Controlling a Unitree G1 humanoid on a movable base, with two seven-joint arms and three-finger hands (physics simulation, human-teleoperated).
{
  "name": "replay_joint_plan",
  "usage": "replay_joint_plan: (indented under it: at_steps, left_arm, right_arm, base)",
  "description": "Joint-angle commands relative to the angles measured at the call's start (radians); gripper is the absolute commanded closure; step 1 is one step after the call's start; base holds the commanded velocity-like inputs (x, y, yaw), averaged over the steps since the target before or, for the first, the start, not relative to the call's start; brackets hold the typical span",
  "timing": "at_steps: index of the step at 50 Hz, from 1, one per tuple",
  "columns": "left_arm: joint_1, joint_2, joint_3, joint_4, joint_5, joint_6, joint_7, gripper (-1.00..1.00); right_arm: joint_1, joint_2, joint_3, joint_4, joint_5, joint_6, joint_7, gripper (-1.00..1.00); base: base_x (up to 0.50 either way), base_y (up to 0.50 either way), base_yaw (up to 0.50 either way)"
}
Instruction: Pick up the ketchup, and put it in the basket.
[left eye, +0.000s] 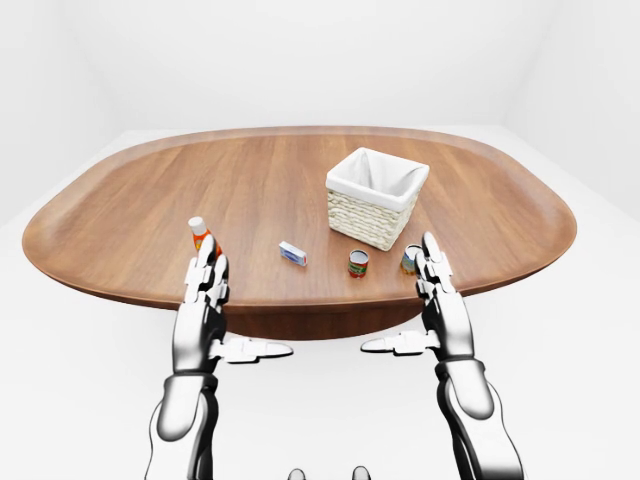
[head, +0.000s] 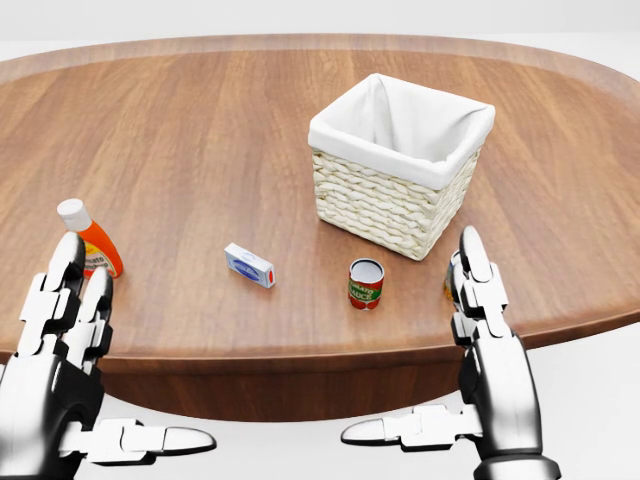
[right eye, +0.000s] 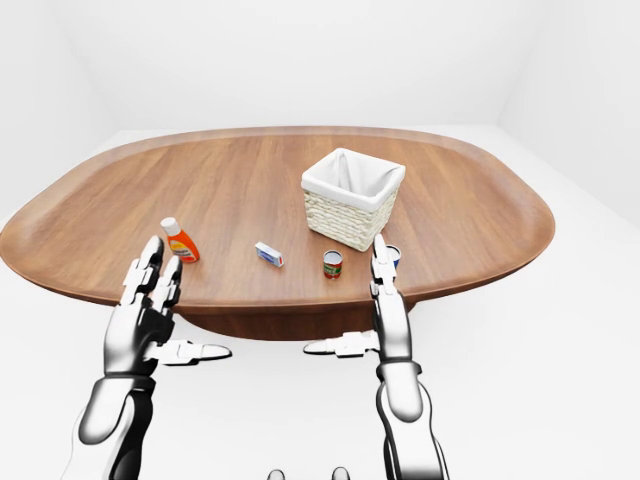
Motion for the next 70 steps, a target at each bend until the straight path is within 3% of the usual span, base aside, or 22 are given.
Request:
replay_joint_plan:
  at_steps: [1,25,47,70]
  left_arm:
    - [0.010,-0.003,0.010,-0.027,-0.015,0.000,-0.012,-1.00]
    - [0.020,-0.007,0.012,-0.049,-0.022,0.000,-0.020,-1.00]
    - [0.037,-0.010,0.013,-0.068,-0.040,0.000,-0.027,-1.00]
    - [0.036,-0.011,0.021,-0.081,-0.050,0.000,-0.034,-1.00]
  right_arm:
    - [0.013,-0.002,0.003,-0.022,0.011,0.000,0.006,-1.00]
    - [0.007,0.002,-0.004,-0.012,-0.008,0.000,-0.012,-1.00]
    - [0.034,-0.007,0.020,-0.056,-0.001,0.000,0.006,-1.00]
    - [0.041,-0.009,0.024,-0.062,-0.006,0.000,0.008,-1.00]
  base:
    - [0.00,0.00,0.00]
    - [0.47,0.17,0.00]
    - [0.01,0.00,0.00]
    - [0.49,0.07,0.00]
